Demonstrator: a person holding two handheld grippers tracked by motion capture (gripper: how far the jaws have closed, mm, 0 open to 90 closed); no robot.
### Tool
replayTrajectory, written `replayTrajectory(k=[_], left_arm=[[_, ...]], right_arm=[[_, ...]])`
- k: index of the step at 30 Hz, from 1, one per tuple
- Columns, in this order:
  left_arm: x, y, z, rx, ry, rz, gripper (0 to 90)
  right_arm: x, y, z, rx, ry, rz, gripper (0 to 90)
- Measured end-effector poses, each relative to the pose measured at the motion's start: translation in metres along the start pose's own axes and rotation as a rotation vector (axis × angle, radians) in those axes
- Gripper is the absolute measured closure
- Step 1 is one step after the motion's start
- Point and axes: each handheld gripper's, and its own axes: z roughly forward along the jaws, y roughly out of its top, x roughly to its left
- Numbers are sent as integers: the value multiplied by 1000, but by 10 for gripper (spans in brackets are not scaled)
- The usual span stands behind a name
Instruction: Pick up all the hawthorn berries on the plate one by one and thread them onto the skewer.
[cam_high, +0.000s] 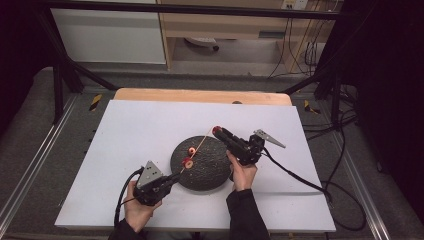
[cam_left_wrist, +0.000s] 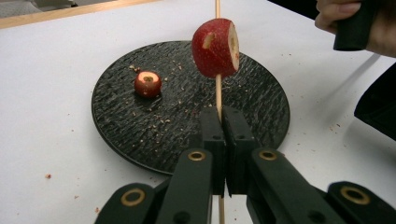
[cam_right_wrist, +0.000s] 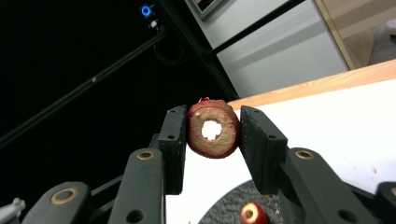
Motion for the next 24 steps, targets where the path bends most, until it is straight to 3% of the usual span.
replayTrajectory(k=[13, 24], left_arm=[[-11, -4, 5, -13, -14, -4, 882], [-14, -2, 9, -30, -11, -7, 882]], right_arm=[[-5, 13, 4, -107, -3, 43, 631], [-5, 10, 6, -138, 29, 93, 631]])
